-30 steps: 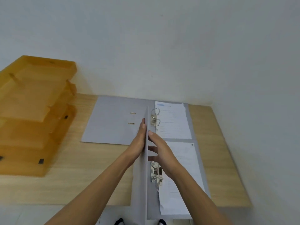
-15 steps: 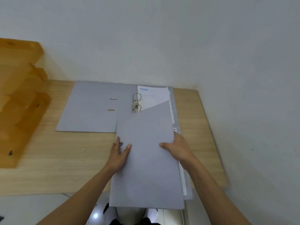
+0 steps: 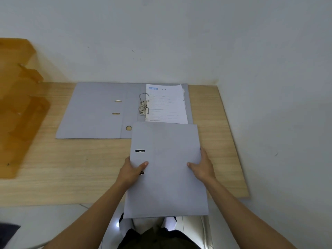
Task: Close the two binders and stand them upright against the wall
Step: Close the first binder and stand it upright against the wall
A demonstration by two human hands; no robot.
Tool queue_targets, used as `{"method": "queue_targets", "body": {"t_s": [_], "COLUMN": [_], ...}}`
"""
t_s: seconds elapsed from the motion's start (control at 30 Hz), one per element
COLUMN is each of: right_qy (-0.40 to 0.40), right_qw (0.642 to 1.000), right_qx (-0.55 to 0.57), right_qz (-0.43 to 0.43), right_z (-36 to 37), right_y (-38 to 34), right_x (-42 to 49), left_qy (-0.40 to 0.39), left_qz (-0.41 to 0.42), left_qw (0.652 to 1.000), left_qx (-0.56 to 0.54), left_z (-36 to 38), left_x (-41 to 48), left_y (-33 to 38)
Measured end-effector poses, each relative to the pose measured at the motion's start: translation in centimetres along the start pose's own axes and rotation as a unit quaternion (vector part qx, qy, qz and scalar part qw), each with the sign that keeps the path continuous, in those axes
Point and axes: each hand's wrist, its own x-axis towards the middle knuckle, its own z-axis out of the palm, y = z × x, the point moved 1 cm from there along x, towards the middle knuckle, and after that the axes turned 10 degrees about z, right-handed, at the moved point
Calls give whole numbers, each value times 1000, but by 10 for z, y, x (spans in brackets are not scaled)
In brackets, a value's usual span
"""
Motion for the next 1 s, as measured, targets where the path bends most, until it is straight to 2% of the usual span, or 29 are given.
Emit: {"method": "queue_targets", "body": {"t_s": [0.13, 0.2, 0.3, 0.43, 0.6, 0.73, 0.83, 0.9, 1.0], "right_qy": [13, 23, 25, -97, -124, -164, -192, -193, -183], "right_qw": [998, 989, 966, 961, 967, 967, 967, 970, 978], "right_qx": [-60, -144, -253, -247, -221, -194, -167, -147, -99], "right_qz": [20, 19, -40, -73, -39, -30, -17, -12, 10], "right_z": [4, 8, 21, 47, 54, 55, 54, 53, 46], "right_y": [10, 12, 11, 2, -3, -5, -13, -23, -38], "right_x": [11, 10, 4, 0, 0, -9, -23, -33, -42], "left_qy": [15, 19, 20, 15, 10, 1, 0, -2, -128], "left_qz": [-10, -6, 2, -2, -22, -94, -178, -205, -170], "left_qw": [1000, 1000, 1000, 1000, 999, 983, 950, 923, 891], "left_qx": [12, 15, 19, 5, -21, -157, -256, -326, -402], "left_z": [8, 11, 14, 13, 11, 3, -6, -11, -7], "left_x": [-6, -8, -11, -12, -7, 0, 2, 4, -2], "left_y": [13, 14, 16, 14, 4, 15, 23, 22, 39]}}
